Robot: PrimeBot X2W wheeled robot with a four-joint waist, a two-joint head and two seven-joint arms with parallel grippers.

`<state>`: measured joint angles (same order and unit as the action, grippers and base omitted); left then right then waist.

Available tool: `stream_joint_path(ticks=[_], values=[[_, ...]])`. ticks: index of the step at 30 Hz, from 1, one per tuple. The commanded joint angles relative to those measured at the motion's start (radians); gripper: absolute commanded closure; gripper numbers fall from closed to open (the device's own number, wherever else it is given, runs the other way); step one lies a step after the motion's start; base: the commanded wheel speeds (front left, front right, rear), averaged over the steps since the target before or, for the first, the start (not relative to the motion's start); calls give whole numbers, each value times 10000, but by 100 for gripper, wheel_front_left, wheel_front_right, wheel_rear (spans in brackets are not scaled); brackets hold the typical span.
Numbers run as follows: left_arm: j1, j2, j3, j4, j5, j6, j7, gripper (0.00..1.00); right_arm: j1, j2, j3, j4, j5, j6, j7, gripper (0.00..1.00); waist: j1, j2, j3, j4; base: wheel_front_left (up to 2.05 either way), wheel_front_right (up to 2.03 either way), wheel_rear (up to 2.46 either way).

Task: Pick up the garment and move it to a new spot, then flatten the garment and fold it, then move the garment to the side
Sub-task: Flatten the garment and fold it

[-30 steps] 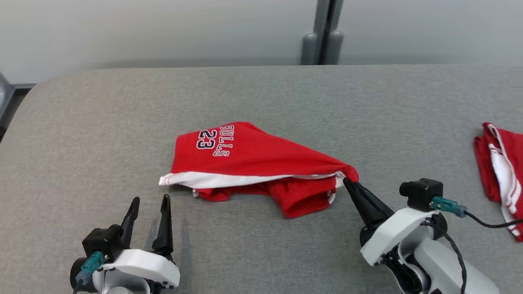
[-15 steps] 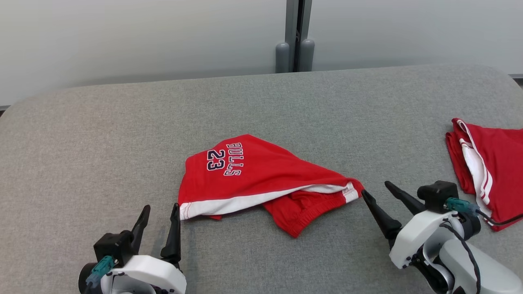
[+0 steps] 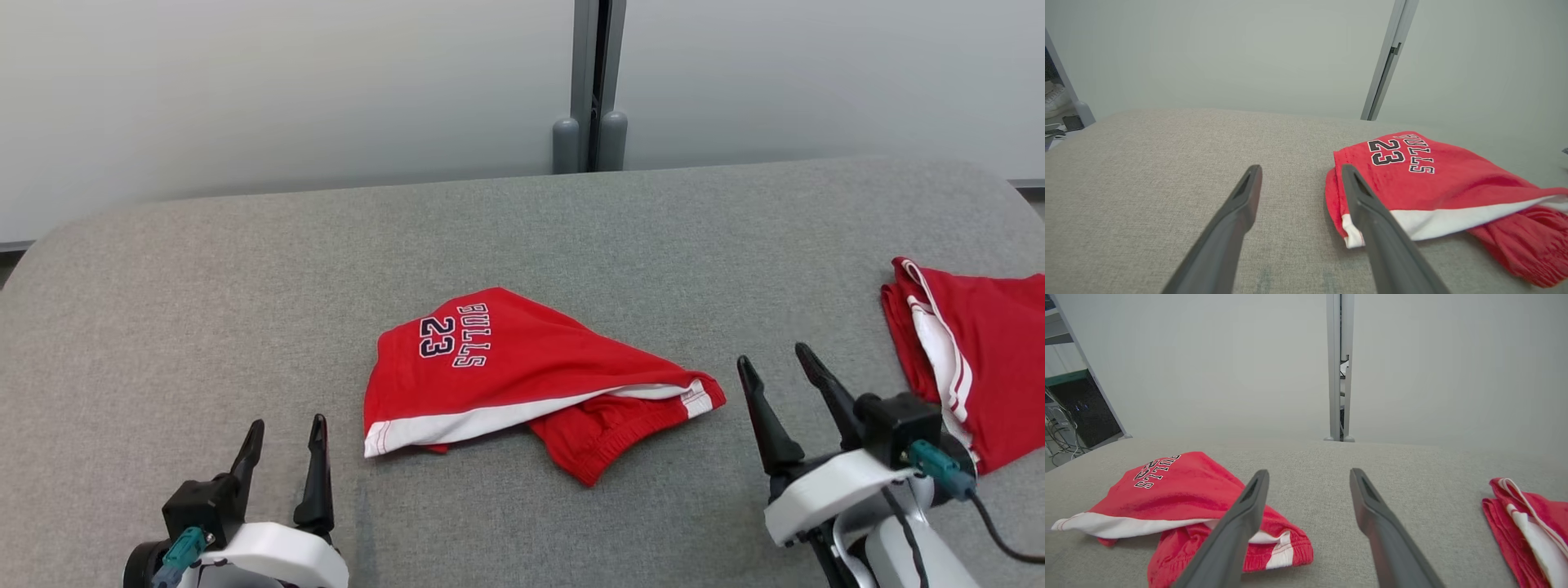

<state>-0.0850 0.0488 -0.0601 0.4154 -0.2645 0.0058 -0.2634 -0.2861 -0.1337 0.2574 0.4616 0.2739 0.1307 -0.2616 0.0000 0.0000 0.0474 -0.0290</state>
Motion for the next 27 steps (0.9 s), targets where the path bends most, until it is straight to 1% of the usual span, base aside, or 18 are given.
stream_joint_path(ticks=[1,2,3,9,12,16,21,22,27], values=[[152,41,35,-55,146,78,-12,0,270,81,-245,-98,-125,-2,-43,0,0,0,-103,5,0,0,0],[233,41,65,-93,182,126,-12,0,477,200,-450,-220,-356,-2,-43,0,0,0,-168,-4,0,0,0],[310,42,93,-194,327,195,-10,0,858,478,-726,-400,-721,0,-43,0,0,0,-254,-16,0,0,0],[802,40,314,-463,704,311,-10,0,1709,778,-997,-438,-1193,-2,-44,0,0,0,-510,-58,0,0,0],[1101,40,380,-589,829,340,-10,0,2009,800,-1032,-388,-1065,-2,-44,0,0,0,-647,-71,0,0,0],[1449,37,333,-602,978,282,-12,0,2277,803,-663,-341,-687,-2,-45,0,0,0,-785,-87,0,0,0],[1596,40,203,-672,893,282,-12,0,2311,794,-463,-276,-548,-2,-45,0,0,0,-753,-81,0,0,0],[1559,40,157,-689,808,267,-12,0,2273,794,-460,-289,-514,-2,-45,0,0,0,-716,-70,0,0,0],[1147,42,-204,-572,168,-214,-12,0,2007,795,-337,-171,-259,-2,-45,0,0,0,-388,18,0,0,0]])
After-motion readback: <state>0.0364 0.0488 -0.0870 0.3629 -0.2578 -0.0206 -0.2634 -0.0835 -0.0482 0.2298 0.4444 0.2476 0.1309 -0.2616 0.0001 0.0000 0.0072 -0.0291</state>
